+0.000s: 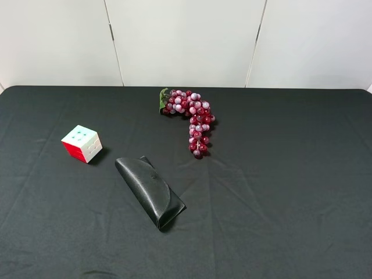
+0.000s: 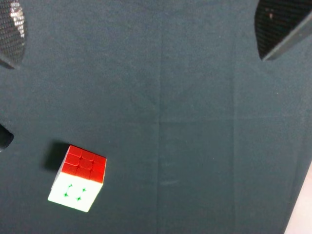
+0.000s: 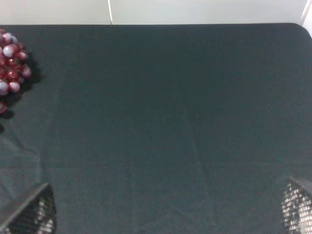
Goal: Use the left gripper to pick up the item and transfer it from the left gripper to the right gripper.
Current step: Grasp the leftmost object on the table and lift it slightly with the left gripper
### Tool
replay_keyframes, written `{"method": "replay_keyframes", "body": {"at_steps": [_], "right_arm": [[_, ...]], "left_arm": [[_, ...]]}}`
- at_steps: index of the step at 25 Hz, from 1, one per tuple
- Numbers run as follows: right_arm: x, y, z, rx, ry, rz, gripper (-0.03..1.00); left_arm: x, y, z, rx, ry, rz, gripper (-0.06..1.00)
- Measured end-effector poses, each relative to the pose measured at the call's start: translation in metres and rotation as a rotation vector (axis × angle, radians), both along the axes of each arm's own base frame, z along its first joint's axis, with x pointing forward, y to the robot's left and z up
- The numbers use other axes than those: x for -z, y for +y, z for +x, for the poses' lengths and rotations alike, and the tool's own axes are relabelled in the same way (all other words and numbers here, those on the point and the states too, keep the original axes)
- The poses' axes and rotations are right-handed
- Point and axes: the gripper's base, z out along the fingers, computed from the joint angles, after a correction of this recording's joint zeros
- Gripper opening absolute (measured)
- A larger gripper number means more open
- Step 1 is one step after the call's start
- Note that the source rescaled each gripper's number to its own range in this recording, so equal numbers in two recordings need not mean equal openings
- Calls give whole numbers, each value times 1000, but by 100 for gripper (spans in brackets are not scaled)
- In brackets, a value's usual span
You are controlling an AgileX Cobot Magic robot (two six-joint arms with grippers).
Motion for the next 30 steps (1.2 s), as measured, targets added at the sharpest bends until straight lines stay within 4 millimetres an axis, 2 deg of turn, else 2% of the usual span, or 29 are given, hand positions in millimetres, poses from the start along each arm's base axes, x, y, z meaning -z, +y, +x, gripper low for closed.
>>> {"method": "replay_keyframes", "body": {"at_steps": [24, 25, 27, 30], "right_arm": [[0, 0, 0, 0, 0, 0, 100], [0, 0, 0, 0, 0, 0, 100], [0, 0, 0, 0, 0, 0, 100], [0, 0, 0, 0, 0, 0, 100]], "left_arm": [[0, 0, 0, 0, 0, 0, 81], [0, 0, 0, 0, 0, 0, 82], [-2, 0, -1, -1, 15, 0, 90], [-14, 0, 4, -3, 96, -1, 97]]}}
